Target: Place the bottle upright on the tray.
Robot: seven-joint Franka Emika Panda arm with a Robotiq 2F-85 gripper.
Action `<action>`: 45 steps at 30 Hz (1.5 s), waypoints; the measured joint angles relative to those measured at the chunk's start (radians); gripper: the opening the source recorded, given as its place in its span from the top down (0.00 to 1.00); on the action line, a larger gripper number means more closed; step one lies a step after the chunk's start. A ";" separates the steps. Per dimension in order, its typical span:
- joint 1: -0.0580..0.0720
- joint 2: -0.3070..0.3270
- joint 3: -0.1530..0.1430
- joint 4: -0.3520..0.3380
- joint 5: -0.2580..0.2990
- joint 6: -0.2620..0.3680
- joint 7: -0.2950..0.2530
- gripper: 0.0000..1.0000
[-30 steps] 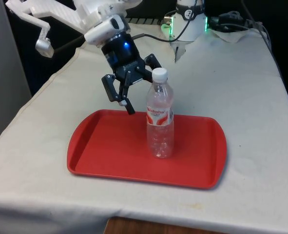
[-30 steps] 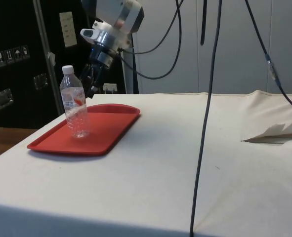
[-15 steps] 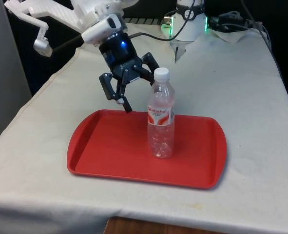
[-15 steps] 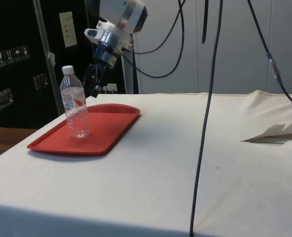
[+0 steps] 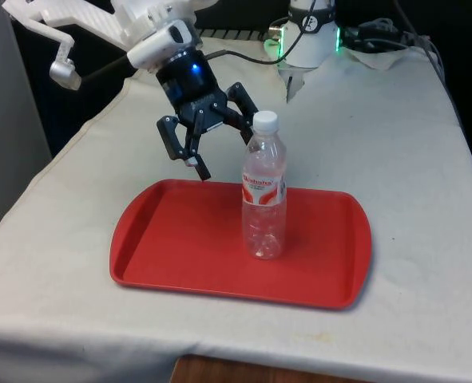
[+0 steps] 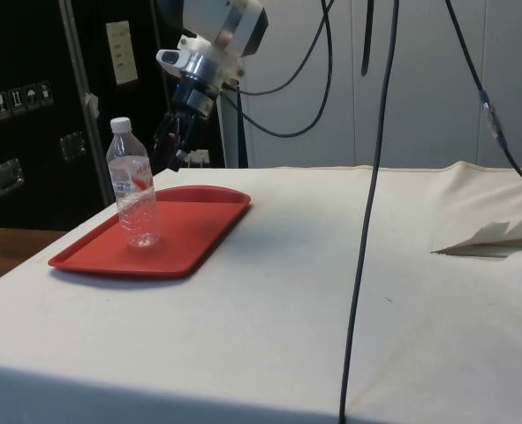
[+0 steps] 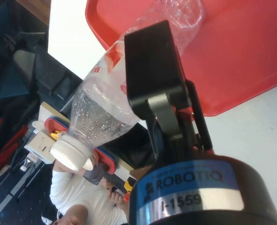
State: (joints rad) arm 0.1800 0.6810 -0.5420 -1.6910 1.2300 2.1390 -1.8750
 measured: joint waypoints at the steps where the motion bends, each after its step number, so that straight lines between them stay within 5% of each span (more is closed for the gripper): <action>1: 0.000 -0.001 -0.002 0.000 -0.001 -0.001 -0.002 0.00; 32: 0.002 -0.028 -0.009 0.015 -0.135 0.001 -0.001 0.00; 45: 0.018 -0.030 -0.013 0.023 -0.203 0.009 0.030 0.00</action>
State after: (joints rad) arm 0.1980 0.6510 -0.5550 -1.6680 1.0270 2.1480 -1.8450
